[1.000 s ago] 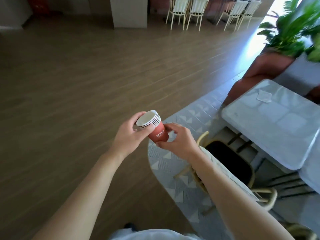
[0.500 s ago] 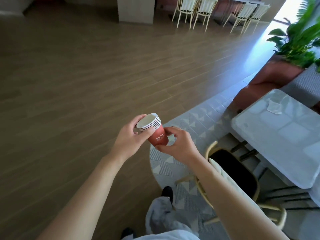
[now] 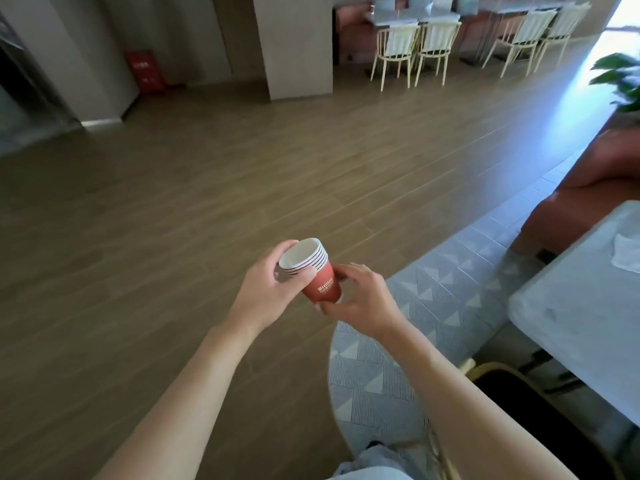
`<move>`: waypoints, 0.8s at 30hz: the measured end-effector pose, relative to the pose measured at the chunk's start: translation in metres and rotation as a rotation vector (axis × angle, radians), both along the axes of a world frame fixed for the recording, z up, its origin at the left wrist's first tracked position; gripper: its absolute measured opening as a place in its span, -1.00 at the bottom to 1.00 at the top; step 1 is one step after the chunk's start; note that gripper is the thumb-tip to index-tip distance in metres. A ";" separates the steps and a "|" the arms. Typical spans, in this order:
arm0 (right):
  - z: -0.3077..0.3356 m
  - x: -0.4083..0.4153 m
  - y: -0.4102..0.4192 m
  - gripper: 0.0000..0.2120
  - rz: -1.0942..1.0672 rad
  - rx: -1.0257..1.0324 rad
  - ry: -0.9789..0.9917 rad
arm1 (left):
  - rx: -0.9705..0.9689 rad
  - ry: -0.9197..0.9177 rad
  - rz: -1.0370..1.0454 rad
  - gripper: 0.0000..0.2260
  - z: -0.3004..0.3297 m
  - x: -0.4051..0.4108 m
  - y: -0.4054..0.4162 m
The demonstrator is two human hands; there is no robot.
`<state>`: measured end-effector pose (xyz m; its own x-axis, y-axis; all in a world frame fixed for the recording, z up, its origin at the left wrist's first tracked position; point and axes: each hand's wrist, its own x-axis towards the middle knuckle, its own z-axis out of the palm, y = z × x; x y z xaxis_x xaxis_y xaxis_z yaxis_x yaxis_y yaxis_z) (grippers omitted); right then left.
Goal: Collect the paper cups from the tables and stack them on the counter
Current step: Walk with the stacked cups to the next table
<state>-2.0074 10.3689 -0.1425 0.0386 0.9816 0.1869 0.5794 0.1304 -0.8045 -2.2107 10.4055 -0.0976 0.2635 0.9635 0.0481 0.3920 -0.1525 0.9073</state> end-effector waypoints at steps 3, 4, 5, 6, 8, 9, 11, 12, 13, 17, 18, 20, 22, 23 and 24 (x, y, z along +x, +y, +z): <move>-0.001 0.047 0.018 -0.52 -0.015 0.051 -0.005 | 0.024 0.060 -0.044 -0.42 0.006 0.048 0.028; -0.001 0.063 0.023 -0.51 -0.024 0.068 -0.019 | 0.043 0.081 -0.060 -0.42 0.006 0.063 0.037; -0.002 0.078 0.028 -0.50 -0.038 0.078 -0.041 | 0.067 0.107 -0.078 -0.43 0.006 0.079 0.045; -0.004 0.092 0.031 -0.48 -0.052 0.078 -0.063 | 0.092 0.138 -0.099 -0.46 0.006 0.095 0.051; -0.009 0.121 0.034 -0.44 -0.090 0.071 -0.070 | 0.134 0.191 -0.152 -0.49 0.007 0.126 0.064; -0.012 0.134 0.034 -0.43 -0.115 0.072 -0.057 | 0.150 0.210 -0.183 -0.50 0.007 0.143 0.070; -0.017 0.160 0.034 -0.44 -0.173 0.068 -0.042 | 0.176 0.234 -0.250 -0.50 0.006 0.175 0.083; -0.020 0.172 0.033 -0.44 -0.207 0.068 -0.043 | 0.184 0.239 -0.287 -0.48 0.006 0.192 0.088; -0.022 0.184 0.032 -0.45 -0.243 0.067 -0.042 | 0.186 0.243 -0.325 -0.45 0.005 0.208 0.094; -0.031 0.233 0.025 -0.43 -0.388 0.042 -0.010 | 0.188 0.238 -0.478 -0.49 -0.004 0.272 0.114; -0.034 0.243 0.023 -0.42 -0.422 0.038 0.001 | 0.194 0.237 -0.517 -0.51 -0.007 0.287 0.119; -0.041 0.263 0.020 -0.40 -0.489 0.021 0.006 | 0.201 0.239 -0.596 -0.51 -0.013 0.318 0.130; -0.047 0.281 0.019 -0.39 -0.561 -0.008 -0.011 | 0.201 0.244 -0.671 -0.48 -0.020 0.347 0.139; -0.049 0.288 0.020 -0.38 -0.594 -0.022 -0.016 | 0.204 0.248 -0.708 -0.46 -0.024 0.360 0.145; -0.051 0.296 0.022 -0.37 -0.625 -0.031 -0.015 | 0.209 0.253 -0.744 -0.44 -0.028 0.373 0.151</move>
<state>-1.7115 10.3913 -0.1939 0.6047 0.7795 0.1633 0.5497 -0.2602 -0.7938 -1.8380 10.5568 -0.1253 0.8581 0.5098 0.0604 0.3112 -0.6100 0.7287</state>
